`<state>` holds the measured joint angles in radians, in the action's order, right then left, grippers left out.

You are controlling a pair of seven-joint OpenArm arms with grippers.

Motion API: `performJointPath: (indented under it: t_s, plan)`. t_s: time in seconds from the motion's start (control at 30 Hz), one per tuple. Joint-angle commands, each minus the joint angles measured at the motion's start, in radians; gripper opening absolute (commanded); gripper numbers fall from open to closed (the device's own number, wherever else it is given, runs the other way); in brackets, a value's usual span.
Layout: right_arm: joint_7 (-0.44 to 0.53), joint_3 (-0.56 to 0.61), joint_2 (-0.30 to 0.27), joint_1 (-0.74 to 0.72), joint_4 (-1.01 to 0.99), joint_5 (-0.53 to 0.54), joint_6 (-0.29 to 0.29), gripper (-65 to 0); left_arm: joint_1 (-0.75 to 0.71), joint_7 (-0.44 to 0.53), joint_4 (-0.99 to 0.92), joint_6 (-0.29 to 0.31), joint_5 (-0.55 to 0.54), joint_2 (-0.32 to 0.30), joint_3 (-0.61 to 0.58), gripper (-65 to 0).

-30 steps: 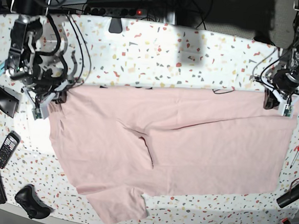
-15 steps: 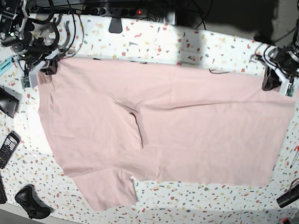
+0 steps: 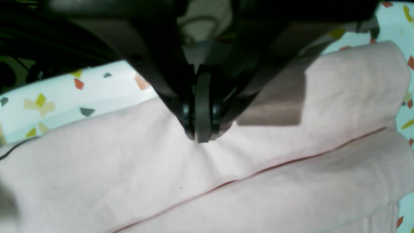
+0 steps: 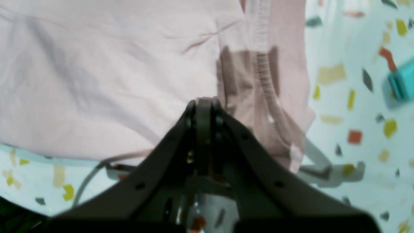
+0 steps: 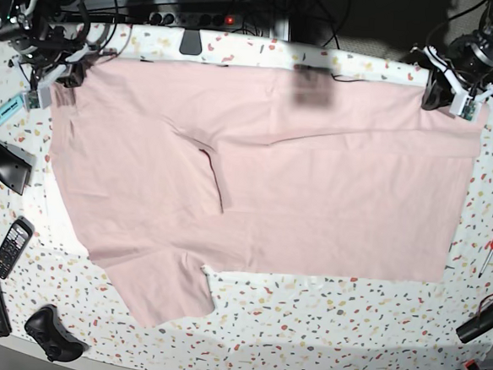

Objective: Fold the T-shirt properly
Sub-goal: 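Grasp shirt edges with both grippers and pull them toward the arms, then move both grippers down the shirt sides toward the hem corners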

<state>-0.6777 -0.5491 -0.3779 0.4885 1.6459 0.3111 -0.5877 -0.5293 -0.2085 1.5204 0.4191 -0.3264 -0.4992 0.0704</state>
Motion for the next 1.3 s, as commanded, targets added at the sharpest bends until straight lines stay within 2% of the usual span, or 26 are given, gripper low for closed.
performJointPath:
  t_s: [0.0, 0.4, 0.57, 0.8, 0.83, 0.93, 0.97, 1.1, 1.17, 1.27]
  plan:
    - [-0.012, -0.016, -0.012, 0.014, 0.011, -0.011, 0.000, -65.0, -0.037, -0.147, -0.015, 0.016, 0.045, -0.006, -0.010, -65.0]
    - [-0.016, -0.048, -0.013, 0.044, 0.017, -0.011, 0.000, -65.0, -0.091, -0.188, 0.012, 0.016, 0.046, -0.006, -0.010, -65.0]
    - [-0.044, -0.049, -0.013, 0.058, 0.042, 0.041, -0.002, -65.0, -0.114, -0.187, 0.047, 0.015, 0.046, -0.006, -0.009, -65.0]
    - [-0.045, -0.121, -0.014, 0.030, 0.097, 0.072, -0.001, -65.0, -0.112, -0.175, 0.122, 0.016, 0.048, -0.006, 0.093, -65.0]
    - [-0.050, -0.135, -0.017, 0.013, 0.097, 0.097, -0.003, -65.0, -0.110, -0.175, 0.146, 0.016, 0.048, -0.006, 0.116, -61.6]
    - [-0.116, -0.154, -0.028, -0.054, 0.097, 0.167, -0.003, -65.0, -0.087, -0.175, 0.226, 0.016, 0.048, -0.007, 0.177, -44.5]
    - [-0.145, -0.154, -0.034, -0.078, 0.097, 0.189, -0.003, -65.0, -0.073, -0.178, 0.249, 0.016, 0.048, -0.006, 0.193, -41.7]
    - [-0.202, -0.154, -0.037, -0.182, 0.097, 0.221, -0.004, -47.8, 0.014, -0.185, 0.291, 0.016, 0.044, -0.021, 0.215, -40.9]
    - [-0.199, -0.154, -0.037, -0.231, 0.097, 0.221, -0.004, -45.4, 0.075, -0.187, 0.283, 0.016, 0.045, -0.023, 0.215, -40.8]
    - [-0.198, -0.138, -0.038, -0.289, 0.097, 0.222, -0.004, -45.4, 0.183, -0.188, 0.230, 0.016, 0.027, -0.022, 0.215, -40.8]
